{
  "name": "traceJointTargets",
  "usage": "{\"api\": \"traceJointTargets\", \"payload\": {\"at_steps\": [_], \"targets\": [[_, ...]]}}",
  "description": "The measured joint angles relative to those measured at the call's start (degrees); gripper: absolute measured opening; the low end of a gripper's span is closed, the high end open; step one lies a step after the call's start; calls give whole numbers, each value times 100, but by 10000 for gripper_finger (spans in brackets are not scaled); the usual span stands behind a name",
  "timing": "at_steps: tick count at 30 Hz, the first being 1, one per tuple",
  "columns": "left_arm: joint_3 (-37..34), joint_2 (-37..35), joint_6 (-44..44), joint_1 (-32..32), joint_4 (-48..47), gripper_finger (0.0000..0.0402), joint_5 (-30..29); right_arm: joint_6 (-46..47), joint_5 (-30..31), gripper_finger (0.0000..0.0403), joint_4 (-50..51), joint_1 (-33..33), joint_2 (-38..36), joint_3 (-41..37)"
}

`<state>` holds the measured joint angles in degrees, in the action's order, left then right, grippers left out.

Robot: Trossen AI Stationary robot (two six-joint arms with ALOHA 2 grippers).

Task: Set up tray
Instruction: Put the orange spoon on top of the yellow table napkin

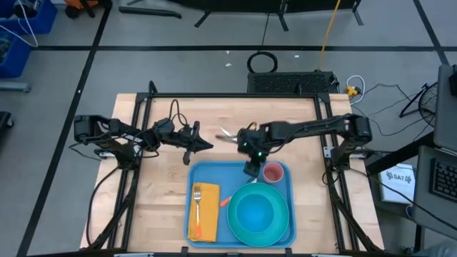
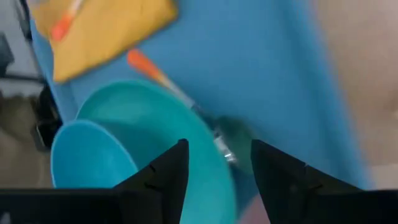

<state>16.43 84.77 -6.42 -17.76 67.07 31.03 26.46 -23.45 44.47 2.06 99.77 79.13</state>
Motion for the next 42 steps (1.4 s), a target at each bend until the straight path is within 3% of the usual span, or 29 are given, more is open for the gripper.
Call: {"api": "traceJointTargets", "payload": {"at_steps": [21,29,42], "targets": [[0,0,157,-591,3,4,484,-544,-94,169,259,332,127,-2],[0,2,174,-601,-138,8,517,-483,-519,169,243,343,610,-4],[2,2,289,-601,-260,3,667,-520,-538,169,439,343,735,-10]]}}
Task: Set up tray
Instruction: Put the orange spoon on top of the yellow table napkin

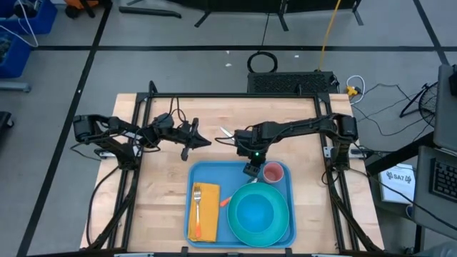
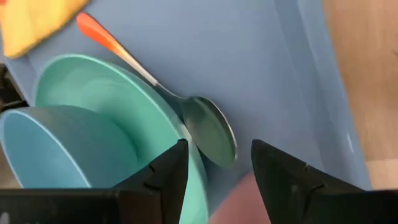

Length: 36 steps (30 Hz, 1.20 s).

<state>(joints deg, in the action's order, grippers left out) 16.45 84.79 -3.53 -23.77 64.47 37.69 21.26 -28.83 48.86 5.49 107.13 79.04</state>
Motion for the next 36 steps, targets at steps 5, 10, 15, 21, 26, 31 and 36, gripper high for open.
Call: {"api": "traceJointTargets", "payload": {"at_steps": [5,10,15,21,26,31,36], "targets": [[0,0,-1,0,-12,13,-4,-105,-216,169,-57,-7,178,3],[0,0,2,0,-41,4,-6,-138,-434,169,-70,-8,238,3],[0,0,3,0,-46,13,-9,-140,-444,169,-59,-8,237,3],[0,0,17,0,-44,7,24,-160,-443,169,-104,-8,237,-15],[0,0,-2,0,-43,14,24,-86,-445,169,-275,-8,241,-325],[0,0,15,0,-42,4,26,-92,-447,169,-356,-8,237,-375],[0,0,13,0,-40,15,14,-98,-579,169,-352,-8,234,-395]]}}
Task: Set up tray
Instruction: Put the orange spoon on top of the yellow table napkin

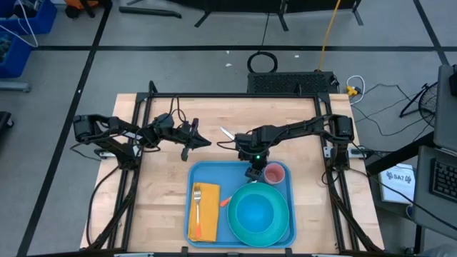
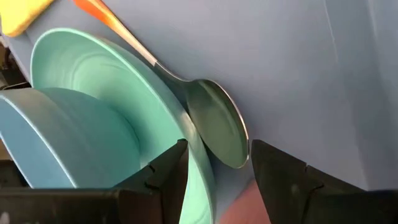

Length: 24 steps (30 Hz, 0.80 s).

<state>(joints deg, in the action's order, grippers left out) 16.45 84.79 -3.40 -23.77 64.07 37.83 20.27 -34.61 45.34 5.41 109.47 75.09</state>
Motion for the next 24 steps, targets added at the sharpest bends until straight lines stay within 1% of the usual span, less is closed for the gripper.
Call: {"api": "traceJointTargets", "payload": {"at_steps": [4,10,16,18,20,24], "targets": [[0,0,-2,0,1,4,-9,4,-19,169,-106,0,0,-125],[0,0,-7,0,3,15,-23,134,-202,169,-392,0,0,-321],[0,0,11,0,3,4,-27,103,-282,164,-454,8,0,-350],[0,0,9,0,2,9,-30,45,-282,151,-456,28,0,-350],[0,0,7,0,2,14,-36,-38,-271,128,-458,50,0,-350],[0,0,11,0,1,5,-36,-233,-18,63,-487,90,0,-352]]}}
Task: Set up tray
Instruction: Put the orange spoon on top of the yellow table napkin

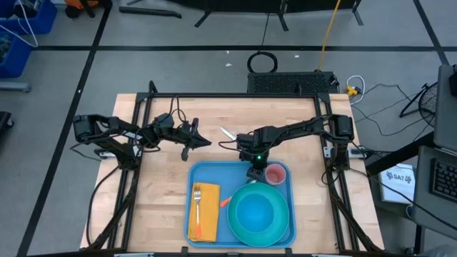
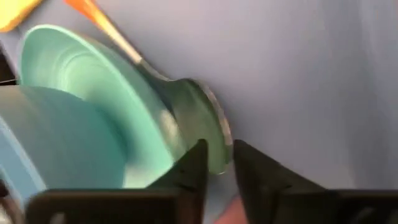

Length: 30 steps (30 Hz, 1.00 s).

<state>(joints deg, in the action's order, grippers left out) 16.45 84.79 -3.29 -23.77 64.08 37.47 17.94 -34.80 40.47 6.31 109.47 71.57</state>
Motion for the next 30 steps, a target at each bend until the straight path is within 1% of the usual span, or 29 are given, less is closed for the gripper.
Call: {"api": "traceJointTargets", "payload": {"at_steps": [2,4,8,13,19,22,27,30], "targets": [[0,0,0,0,0,3,2,-103,52,24,2,31,0,0],[0,1,-4,0,2,8,0,-200,68,8,-15,49,0,0],[0,2,-6,0,2,15,-2,-332,284,3,-20,76,0,0],[0,2,0,0,2,3,-2,-450,423,1,-89,95,0,0],[2,2,2,0,2,12,-4,-522,648,0,-320,123,-42,0],[2,2,5,-1,2,4,-4,-518,648,0,-435,164,-50,0],[2,2,4,-7,2,12,-7,-527,631,0,-640,198,-50,64],[2,2,6,-9,2,8,-7,-560,617,0,-786,218,-50,191]]}}
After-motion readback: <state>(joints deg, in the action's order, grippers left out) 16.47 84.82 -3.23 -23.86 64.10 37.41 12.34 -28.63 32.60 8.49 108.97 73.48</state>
